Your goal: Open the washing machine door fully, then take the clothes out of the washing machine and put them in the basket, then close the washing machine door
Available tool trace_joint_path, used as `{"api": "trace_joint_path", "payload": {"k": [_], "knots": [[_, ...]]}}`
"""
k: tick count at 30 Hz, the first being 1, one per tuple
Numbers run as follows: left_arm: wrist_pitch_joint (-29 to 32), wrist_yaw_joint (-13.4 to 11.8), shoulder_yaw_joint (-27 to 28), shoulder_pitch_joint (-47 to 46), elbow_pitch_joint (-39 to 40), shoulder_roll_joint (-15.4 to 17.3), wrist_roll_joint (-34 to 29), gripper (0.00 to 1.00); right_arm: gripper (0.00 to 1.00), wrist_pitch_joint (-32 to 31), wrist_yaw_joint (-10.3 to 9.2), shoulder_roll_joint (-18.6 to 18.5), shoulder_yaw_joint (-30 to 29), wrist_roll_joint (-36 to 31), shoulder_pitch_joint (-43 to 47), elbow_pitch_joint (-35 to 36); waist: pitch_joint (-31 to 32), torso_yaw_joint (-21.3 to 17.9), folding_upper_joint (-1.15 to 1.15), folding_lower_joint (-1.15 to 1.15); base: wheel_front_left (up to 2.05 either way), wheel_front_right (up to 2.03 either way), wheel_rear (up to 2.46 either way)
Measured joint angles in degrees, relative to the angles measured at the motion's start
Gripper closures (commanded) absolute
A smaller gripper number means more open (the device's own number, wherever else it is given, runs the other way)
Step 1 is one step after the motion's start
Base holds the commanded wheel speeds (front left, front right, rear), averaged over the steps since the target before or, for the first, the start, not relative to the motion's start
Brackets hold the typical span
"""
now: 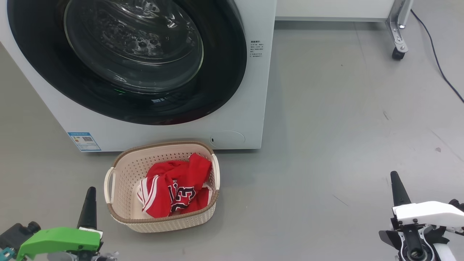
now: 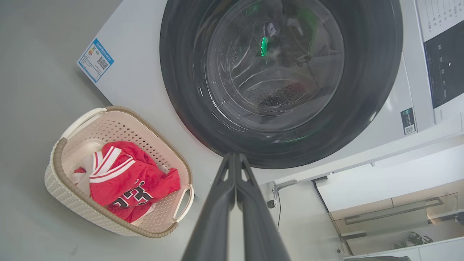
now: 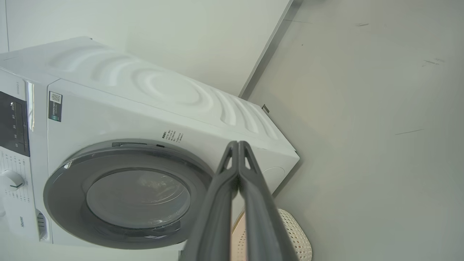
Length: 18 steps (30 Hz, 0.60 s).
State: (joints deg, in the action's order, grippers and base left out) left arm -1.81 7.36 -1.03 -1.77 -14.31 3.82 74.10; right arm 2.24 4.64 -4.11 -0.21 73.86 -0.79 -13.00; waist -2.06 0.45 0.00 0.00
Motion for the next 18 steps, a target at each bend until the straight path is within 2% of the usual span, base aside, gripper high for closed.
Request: {"api": "trace_joint_path", "payload": {"k": [18], "knots": [[3.1,0.0,1.0,-0.3,-0.6,0.3,13.0,1.0,1.0,-3.0,1.29,-0.5,-1.7,13.5,-1.2,-1.4,1.2,-0.3,0.0,0.0,0.0,0.0,0.0]]}}
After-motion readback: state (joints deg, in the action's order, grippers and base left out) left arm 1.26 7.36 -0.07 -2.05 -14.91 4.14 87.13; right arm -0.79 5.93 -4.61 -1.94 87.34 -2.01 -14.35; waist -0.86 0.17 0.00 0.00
